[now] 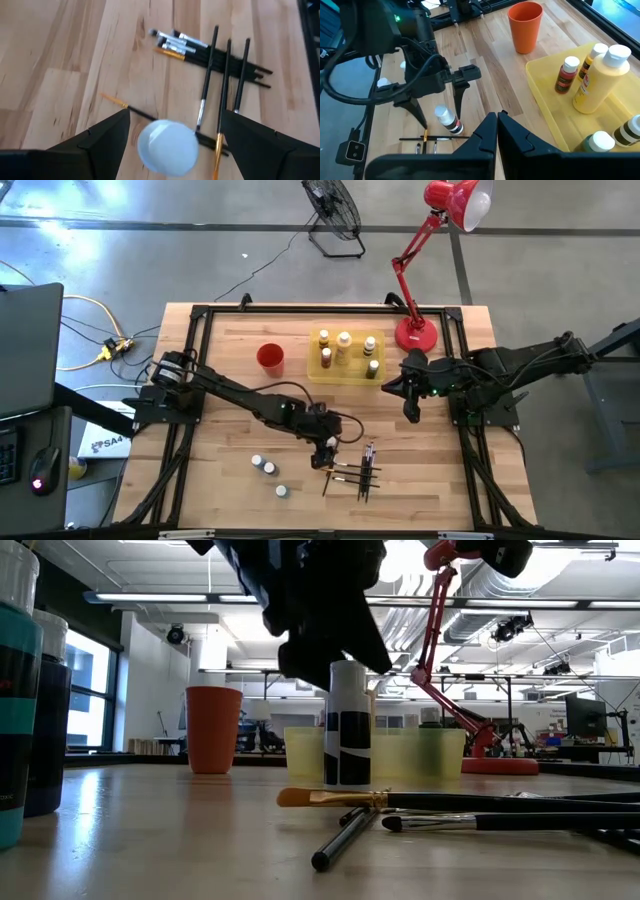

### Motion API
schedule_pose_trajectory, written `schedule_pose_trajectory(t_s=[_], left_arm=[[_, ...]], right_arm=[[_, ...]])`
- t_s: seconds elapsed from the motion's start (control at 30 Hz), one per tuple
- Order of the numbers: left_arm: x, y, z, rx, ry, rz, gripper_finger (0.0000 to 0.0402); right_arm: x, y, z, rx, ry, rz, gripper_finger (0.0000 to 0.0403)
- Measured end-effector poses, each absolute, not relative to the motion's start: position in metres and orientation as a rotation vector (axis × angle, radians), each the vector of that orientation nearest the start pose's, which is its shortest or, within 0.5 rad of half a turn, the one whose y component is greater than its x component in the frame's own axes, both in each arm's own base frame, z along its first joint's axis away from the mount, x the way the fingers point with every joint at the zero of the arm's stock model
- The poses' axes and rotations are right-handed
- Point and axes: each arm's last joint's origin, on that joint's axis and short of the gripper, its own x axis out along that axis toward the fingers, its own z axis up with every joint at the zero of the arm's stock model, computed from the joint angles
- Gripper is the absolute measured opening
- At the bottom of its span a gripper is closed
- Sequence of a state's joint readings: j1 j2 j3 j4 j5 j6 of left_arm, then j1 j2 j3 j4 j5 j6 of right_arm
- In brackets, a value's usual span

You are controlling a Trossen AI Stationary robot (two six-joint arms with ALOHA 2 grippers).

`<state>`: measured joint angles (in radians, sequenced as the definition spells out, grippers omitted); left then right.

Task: Pick & Place Paint Supplies
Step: Put the white paint bottle into the yellow bin

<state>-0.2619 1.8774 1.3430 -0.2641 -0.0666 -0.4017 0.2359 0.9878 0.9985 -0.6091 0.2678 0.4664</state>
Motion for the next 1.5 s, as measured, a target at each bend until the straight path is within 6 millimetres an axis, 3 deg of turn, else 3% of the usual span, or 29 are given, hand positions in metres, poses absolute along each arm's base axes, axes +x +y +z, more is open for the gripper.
schedule_pose_trajectory(t_s=[1.5], left_arm=[[0.3901,-0.1013,0.2080,-0.211,0.871,0.032,0.0308]], right_arm=[[0.1943,0.0382,0.3327,0.297,0.552,-0.183,0.0005]])
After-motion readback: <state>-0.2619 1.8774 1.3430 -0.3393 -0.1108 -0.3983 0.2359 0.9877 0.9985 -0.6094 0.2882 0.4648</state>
